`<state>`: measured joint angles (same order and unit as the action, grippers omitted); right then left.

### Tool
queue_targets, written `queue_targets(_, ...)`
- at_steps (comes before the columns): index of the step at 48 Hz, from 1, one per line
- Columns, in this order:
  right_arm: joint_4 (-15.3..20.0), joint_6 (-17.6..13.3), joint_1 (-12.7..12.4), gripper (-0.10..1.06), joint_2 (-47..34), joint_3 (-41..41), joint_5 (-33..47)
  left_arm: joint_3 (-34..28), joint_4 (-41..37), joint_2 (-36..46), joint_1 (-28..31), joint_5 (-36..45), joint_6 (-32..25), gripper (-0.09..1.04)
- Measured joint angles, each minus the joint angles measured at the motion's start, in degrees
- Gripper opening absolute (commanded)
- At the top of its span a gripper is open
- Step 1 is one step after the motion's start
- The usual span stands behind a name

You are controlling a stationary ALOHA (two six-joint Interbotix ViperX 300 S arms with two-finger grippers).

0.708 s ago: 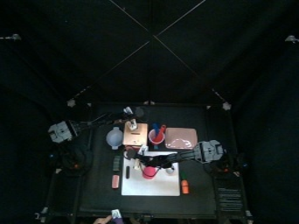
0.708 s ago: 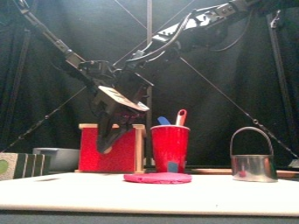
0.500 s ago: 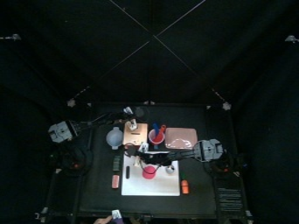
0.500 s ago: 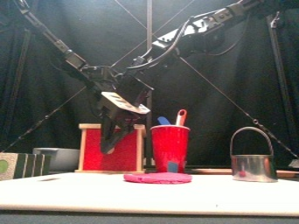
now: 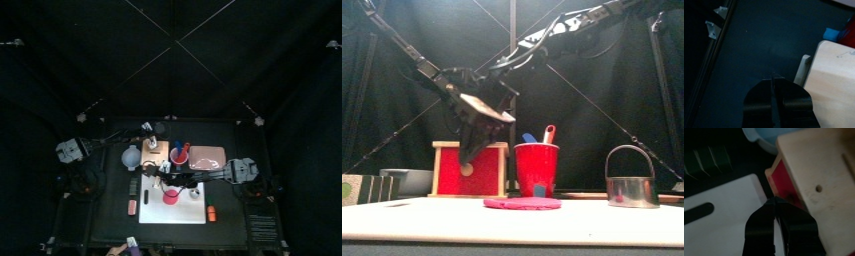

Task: Get the cutter from the drawer then cut the dough then place the extra dough in the bowl
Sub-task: Cut the dough

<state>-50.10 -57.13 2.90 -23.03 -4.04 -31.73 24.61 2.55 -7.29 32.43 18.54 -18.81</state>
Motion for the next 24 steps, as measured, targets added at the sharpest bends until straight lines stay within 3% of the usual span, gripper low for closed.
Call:
queue_targets(13,1.0,-0.1,8.0,0.32,11.3,-6.2,-4.9,-0.9,1.4,5.4,-0.4,-4.3,0.3,0.39)
queue_targets(19,2.4,-0.4,12.2,0.46,17.1,-11.4,-9.1,0.2,3.2,7.9,-0.5,-7.8,0.4,0.39)
queue_targets(24,4.8,-0.7,14.4,0.66,21.4,-15.5,-11.3,2.9,5.4,9.9,-1.7,-12.4,0.4,0.39)
